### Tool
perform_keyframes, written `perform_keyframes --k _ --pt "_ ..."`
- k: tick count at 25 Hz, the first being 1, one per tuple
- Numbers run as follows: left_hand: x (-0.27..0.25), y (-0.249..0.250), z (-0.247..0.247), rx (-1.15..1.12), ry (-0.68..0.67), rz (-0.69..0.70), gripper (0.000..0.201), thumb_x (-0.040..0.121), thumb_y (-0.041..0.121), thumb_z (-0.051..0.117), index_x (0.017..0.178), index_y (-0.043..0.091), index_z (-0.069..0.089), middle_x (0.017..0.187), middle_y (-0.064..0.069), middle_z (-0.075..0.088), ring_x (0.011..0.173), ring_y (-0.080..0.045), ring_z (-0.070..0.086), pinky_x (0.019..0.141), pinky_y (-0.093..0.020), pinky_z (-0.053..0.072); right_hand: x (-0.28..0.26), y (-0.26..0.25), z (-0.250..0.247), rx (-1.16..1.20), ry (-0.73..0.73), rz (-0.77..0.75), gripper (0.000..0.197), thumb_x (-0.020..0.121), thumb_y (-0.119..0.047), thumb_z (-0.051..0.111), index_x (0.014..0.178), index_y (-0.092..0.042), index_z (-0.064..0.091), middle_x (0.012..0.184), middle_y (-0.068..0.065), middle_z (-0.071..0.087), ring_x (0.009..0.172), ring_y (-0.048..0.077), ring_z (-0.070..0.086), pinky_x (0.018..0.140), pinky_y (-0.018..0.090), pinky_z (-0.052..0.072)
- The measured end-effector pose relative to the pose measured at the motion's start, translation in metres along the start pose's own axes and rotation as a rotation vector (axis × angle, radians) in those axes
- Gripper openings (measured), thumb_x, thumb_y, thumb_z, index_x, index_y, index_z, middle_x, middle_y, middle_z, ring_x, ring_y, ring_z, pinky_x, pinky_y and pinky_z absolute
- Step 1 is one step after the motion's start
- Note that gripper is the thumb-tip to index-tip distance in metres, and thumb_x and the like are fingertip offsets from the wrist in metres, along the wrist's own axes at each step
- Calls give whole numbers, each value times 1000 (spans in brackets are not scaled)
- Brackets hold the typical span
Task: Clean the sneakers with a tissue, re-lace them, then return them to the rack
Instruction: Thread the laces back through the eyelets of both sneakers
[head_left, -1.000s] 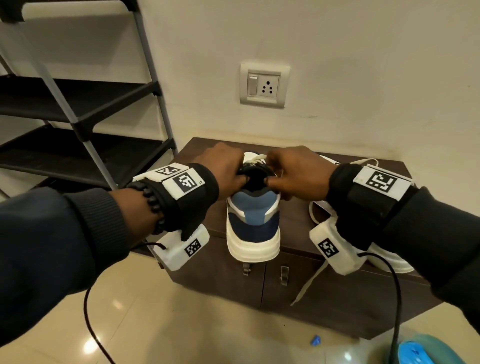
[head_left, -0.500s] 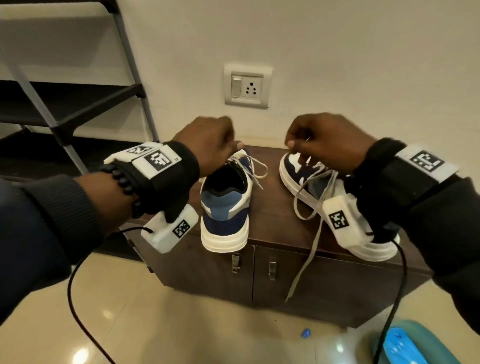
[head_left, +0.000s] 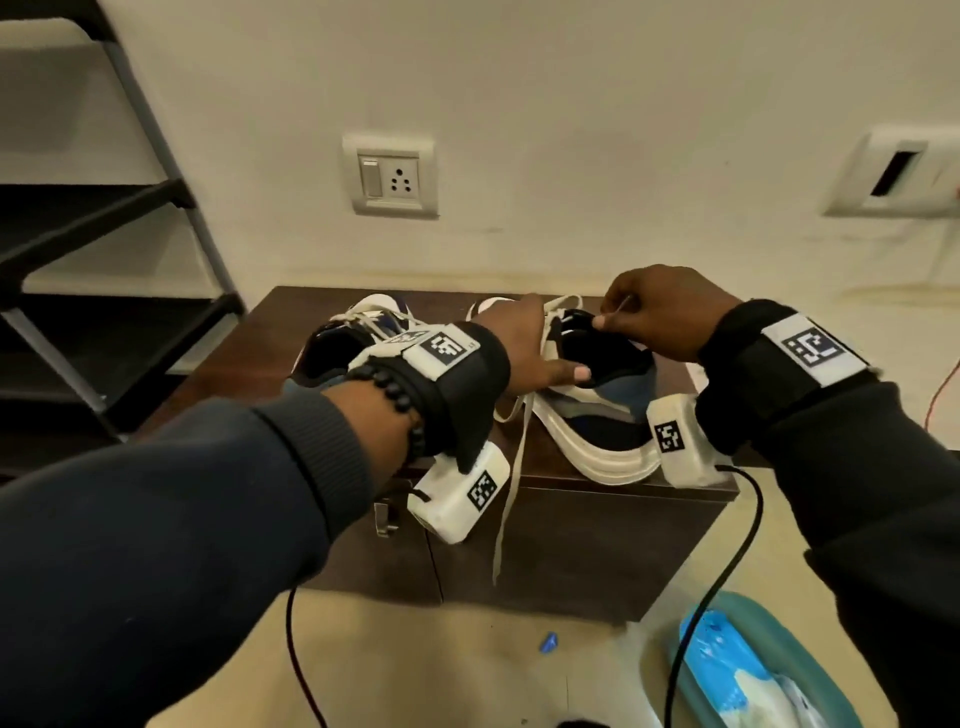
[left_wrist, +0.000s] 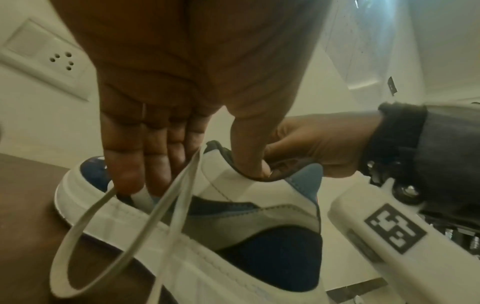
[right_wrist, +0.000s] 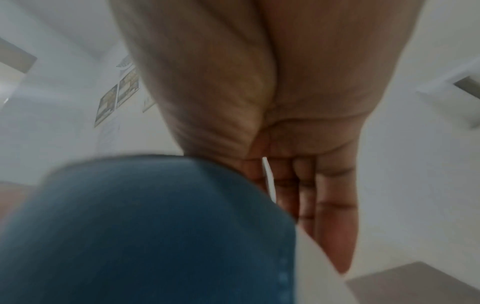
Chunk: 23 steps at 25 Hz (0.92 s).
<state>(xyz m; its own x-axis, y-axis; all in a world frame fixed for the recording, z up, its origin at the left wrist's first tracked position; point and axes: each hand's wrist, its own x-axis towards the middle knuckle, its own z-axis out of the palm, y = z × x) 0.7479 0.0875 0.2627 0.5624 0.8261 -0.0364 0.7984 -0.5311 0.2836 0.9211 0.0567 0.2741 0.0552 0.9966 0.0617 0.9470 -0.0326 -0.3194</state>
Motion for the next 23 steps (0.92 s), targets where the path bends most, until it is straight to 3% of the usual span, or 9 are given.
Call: perform_keyframes --k 2,4,6,9,13,16,18,20,23 --pt "5 1 2 -77 -10 -42 55 79 50 68 115 12 50 99 -2 60 91 -21 59 75 -31 48 -4 6 -2 87 -42 -10 19 89 -24 63 101 -10 64 96 8 69 77 16 61 69 23 46" --pt "5 0 -3 -75 4 -83 46 81 37 68 112 9 50 95 -4 60 84 -22 57 70 -29 46 -15 8 -4 352 -131 3 12 89 -13 62 97 -4 62 85 15 71 64 18 65 60 23 55" --pt "2 -3 -8 6 39 -99 36 84 30 65 110 11 48 93 -4 53 83 -22 50 67 -28 37 -25 3 -1 469 -188 -36 9 88 -10 63 94 -4 61 81 18 70 64 23 68 62 29 59" --pt "-3 -11 -8 -38 50 -71 29 85 31 66 100 18 44 93 -3 54 79 -19 50 67 -27 35 -24 -7 4 315 -81 -144 19 83 -24 70 92 -10 60 80 6 66 71 20 65 65 32 55" --pt "-1 -18 -5 -15 139 16 37 82 36 70 107 15 52 96 -4 59 87 -21 55 69 -29 38 -15 -20 15 178 29 -212 35 75 -28 76 96 -12 53 80 -1 57 71 13 52 61 23 40" --pt "2 -17 -7 13 193 82 27 87 31 64 107 13 56 102 -10 60 91 -25 58 73 -31 45 -9 -27 28 31 85 -216 28 78 -18 70 97 -13 49 85 2 54 76 20 51 55 16 32" --pt "3 -14 -11 41 183 74 25 90 31 60 106 12 58 100 -10 59 90 -24 57 74 -31 46 -12 -30 19 34 145 -269 15 82 -17 65 91 -16 53 83 1 56 77 20 53 57 18 35" --pt "6 -14 -14 76 121 37 24 92 32 56 104 12 57 94 -7 57 86 -22 54 71 -30 42 -19 -37 -1 71 56 -339 2 88 -23 61 89 -22 62 81 -5 62 76 12 57 64 18 41" --pt "10 -18 -12 80 14 25 22 92 28 50 104 11 56 98 -7 61 88 -24 58 75 -32 47 -28 -59 -18 -6 -321 -426 19 93 -40 51 79 -37 63 72 -17 60 69 -5 55 64 7 41"
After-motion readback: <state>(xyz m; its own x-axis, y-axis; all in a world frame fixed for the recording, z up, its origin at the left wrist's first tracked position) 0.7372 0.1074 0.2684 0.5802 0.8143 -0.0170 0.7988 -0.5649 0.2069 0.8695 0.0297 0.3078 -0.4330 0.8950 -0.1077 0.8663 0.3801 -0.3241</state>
